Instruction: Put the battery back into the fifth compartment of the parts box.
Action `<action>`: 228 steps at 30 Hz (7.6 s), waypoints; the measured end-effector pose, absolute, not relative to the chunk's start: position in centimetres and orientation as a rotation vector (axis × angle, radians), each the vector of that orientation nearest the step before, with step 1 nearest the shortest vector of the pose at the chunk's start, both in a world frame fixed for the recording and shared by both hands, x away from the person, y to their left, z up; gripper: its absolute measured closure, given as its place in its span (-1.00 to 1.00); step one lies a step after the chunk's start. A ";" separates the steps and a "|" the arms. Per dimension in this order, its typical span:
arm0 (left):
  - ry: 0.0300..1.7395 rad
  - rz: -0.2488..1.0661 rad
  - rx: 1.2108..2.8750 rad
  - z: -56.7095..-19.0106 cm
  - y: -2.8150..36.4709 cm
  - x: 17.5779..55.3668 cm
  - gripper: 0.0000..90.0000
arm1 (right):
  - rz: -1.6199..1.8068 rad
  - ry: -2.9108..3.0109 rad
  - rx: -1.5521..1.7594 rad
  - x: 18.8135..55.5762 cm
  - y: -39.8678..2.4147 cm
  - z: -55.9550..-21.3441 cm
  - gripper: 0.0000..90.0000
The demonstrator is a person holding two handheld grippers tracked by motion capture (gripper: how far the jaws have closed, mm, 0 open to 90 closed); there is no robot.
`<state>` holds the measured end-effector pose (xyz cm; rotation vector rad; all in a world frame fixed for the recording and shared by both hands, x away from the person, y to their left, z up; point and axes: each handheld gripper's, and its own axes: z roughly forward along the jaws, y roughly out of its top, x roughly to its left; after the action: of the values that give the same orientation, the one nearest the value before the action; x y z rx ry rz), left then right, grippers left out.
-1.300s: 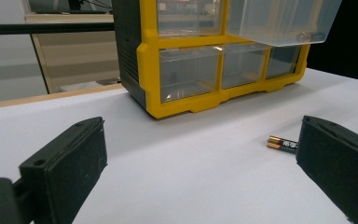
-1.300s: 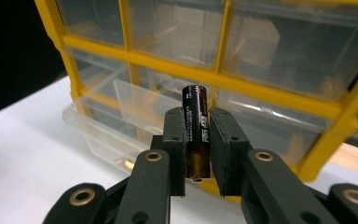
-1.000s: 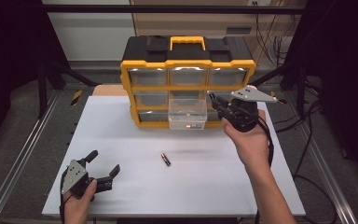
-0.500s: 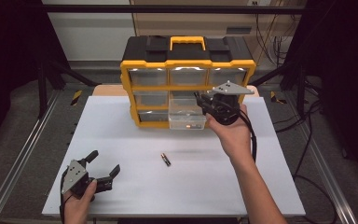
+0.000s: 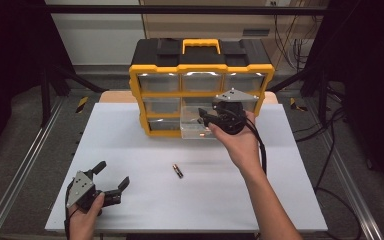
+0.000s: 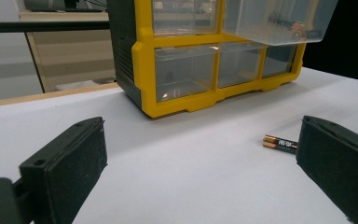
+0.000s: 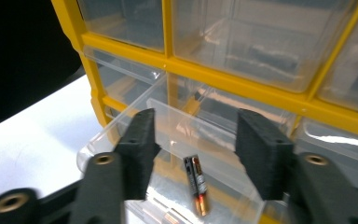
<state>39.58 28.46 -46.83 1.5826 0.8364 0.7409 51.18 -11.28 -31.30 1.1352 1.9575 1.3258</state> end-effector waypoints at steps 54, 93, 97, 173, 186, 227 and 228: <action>0.821 0.751 1.590 -46.7 28.2 39.5 -0.96 | 1.163 2.229 1.228 45.9 -6.9 -42.4 -0.62; 0.817 0.758 1.596 -46.7 28.3 39.6 -0.96 | 1.068 2.354 1.251 47.3 -1.6 -47.1 0.41; 0.818 0.758 1.595 -46.7 28.3 39.6 -0.96 | 1.043 2.369 1.251 47.3 -1.3 -47.8 0.45; 0.840 0.762 1.562 -46.6 29.2 39.9 -0.96 | 1.236 2.010 1.118 49.5 -12.5 -28.1 0.71; 0.853 0.763 1.549 -46.6 29.5 39.9 -0.96 | 1.192 2.057 1.172 51.6 -11.3 -29.4 0.71; 0.822 0.755 1.567 -46.3 28.4 39.8 -0.96 | 1.345 1.880 1.092 48.9 -12.9 -26.6 -0.57; 0.821 0.753 1.571 -46.4 28.4 39.8 -0.96 | 1.361 1.858 1.095 48.7 -13.3 -26.5 -0.62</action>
<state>39.84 28.38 -46.39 1.5705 0.8213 0.7532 48.70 -13.27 -26.50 1.0952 1.8582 1.3611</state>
